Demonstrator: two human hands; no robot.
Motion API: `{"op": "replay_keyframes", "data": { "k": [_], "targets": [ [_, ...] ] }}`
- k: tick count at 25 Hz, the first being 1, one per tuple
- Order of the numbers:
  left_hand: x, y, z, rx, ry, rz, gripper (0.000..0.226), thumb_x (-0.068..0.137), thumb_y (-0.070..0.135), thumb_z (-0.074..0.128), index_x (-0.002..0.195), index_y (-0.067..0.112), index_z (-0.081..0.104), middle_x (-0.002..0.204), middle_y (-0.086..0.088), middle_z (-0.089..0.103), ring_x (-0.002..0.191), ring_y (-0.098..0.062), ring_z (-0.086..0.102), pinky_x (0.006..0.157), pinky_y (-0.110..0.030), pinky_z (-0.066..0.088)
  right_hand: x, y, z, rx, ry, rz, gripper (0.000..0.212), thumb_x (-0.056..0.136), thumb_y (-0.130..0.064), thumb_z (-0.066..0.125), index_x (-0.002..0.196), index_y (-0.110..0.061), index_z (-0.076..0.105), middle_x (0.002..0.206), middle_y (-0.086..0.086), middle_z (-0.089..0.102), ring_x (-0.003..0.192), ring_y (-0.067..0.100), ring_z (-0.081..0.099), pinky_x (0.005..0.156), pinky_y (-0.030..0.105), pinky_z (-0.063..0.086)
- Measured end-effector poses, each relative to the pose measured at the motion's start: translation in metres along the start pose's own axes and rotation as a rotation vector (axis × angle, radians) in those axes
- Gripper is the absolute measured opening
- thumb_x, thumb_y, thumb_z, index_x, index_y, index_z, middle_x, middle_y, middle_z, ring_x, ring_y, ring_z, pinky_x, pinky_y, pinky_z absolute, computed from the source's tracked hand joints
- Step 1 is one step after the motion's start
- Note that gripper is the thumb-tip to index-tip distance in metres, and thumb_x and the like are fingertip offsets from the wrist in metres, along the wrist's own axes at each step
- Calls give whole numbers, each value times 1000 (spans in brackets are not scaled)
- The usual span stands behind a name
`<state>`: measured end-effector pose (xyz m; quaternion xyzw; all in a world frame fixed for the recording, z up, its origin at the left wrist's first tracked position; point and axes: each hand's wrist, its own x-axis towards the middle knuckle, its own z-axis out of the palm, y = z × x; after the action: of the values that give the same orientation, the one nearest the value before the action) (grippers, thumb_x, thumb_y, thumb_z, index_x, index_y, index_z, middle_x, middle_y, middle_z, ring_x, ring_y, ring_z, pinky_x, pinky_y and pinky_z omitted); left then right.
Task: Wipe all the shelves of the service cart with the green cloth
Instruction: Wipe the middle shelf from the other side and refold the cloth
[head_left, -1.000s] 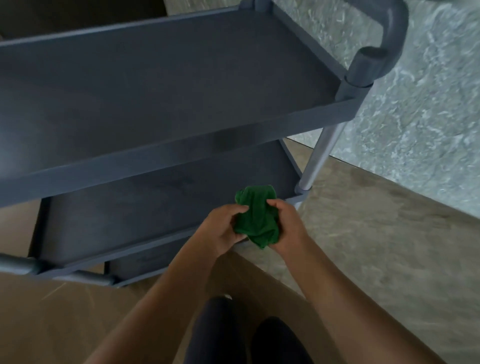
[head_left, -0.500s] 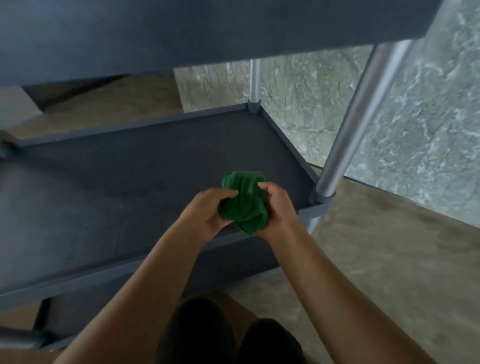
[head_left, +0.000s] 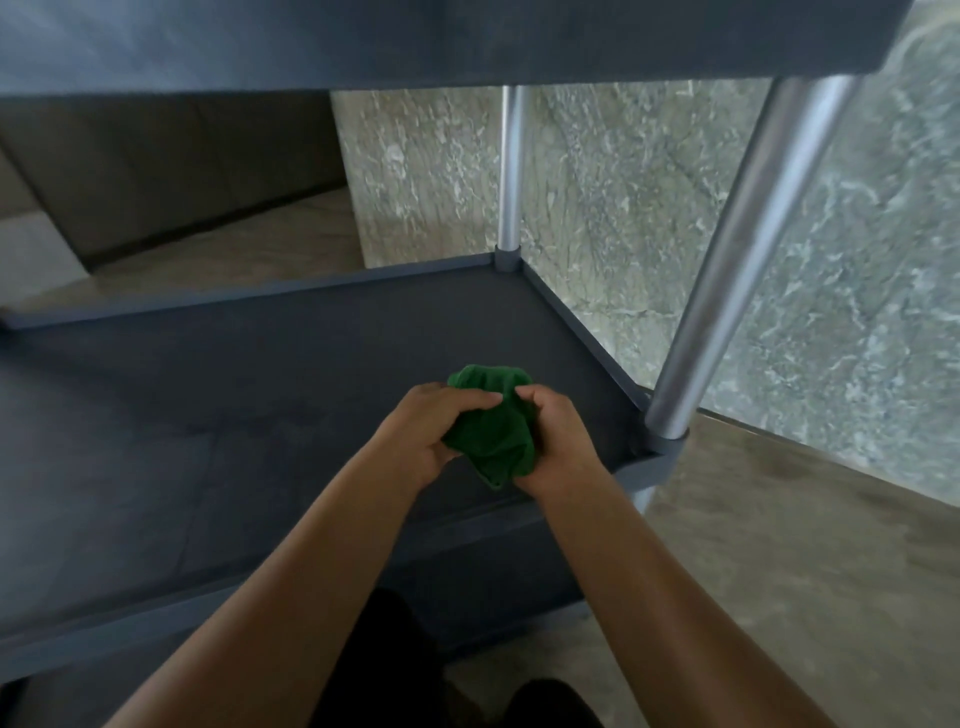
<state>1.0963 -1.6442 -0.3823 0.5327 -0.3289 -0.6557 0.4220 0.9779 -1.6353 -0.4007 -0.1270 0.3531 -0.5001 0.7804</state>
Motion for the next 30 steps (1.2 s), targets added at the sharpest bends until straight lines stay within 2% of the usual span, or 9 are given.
{"op": "replay_keyframes", "data": {
  "k": [5,8,11,14,17,19,22,28,30],
  "targets": [
    [22,15,3,15,24,0,32,77,-1,72,107,0,61,93,-14,72,81,-23,72,59,-31,57,14,-18,2,-41,0,25,40,95,-19,35,122,0,56,117,23,62,97,32,63,73,39,52],
    [34,26,-1,66,22,30,26,77,-6,68,101,1,60,87,-15,72,72,-25,72,57,-33,57,22,-24,-2,-64,45,-20,30,92,-11,37,108,1,59,104,19,63,87,28,61,71,37,51],
    [47,40,-6,167,37,107,28,77,-6,66,103,5,59,98,-17,68,83,-29,70,61,-35,56,28,-31,-7,-11,96,-73,21,93,-7,37,92,-1,57,98,18,61,90,28,60,82,35,51],
    [59,48,-11,590,130,316,29,77,2,67,100,16,55,97,-4,59,85,-18,59,61,-29,47,34,-35,-15,16,174,-72,30,98,-11,36,115,6,54,113,24,61,106,34,58,94,37,48],
    [59,45,-11,1154,184,728,27,78,0,57,100,14,49,97,-1,52,84,-18,52,64,-30,41,36,-38,-17,59,210,-102,33,99,-13,34,118,6,54,116,25,61,108,33,58,87,37,49],
    [57,37,-7,1440,81,953,31,77,-4,52,103,12,51,102,-5,51,93,-23,52,70,-34,41,39,-42,-18,70,228,-131,31,97,-11,35,115,4,56,111,23,62,103,31,60,81,35,50],
    [55,12,-2,1781,-154,978,44,80,-1,52,121,17,51,112,-3,48,105,-23,48,78,-34,41,40,-42,-21,12,230,-138,28,91,-7,38,104,0,62,97,19,67,88,27,63,77,34,51],
    [52,0,-10,1715,-319,935,54,78,-6,49,127,17,53,118,0,51,106,-18,44,89,-29,38,36,-41,-23,-82,269,-167,20,91,-6,41,92,-1,61,87,17,65,78,26,62,71,35,52],
    [47,3,-13,1669,-387,908,55,77,-6,49,125,19,58,119,2,55,107,-17,47,92,-30,38,33,-41,-25,-151,282,-198,20,92,-6,42,96,0,61,100,21,65,85,29,64,74,36,52]
  ]
}}
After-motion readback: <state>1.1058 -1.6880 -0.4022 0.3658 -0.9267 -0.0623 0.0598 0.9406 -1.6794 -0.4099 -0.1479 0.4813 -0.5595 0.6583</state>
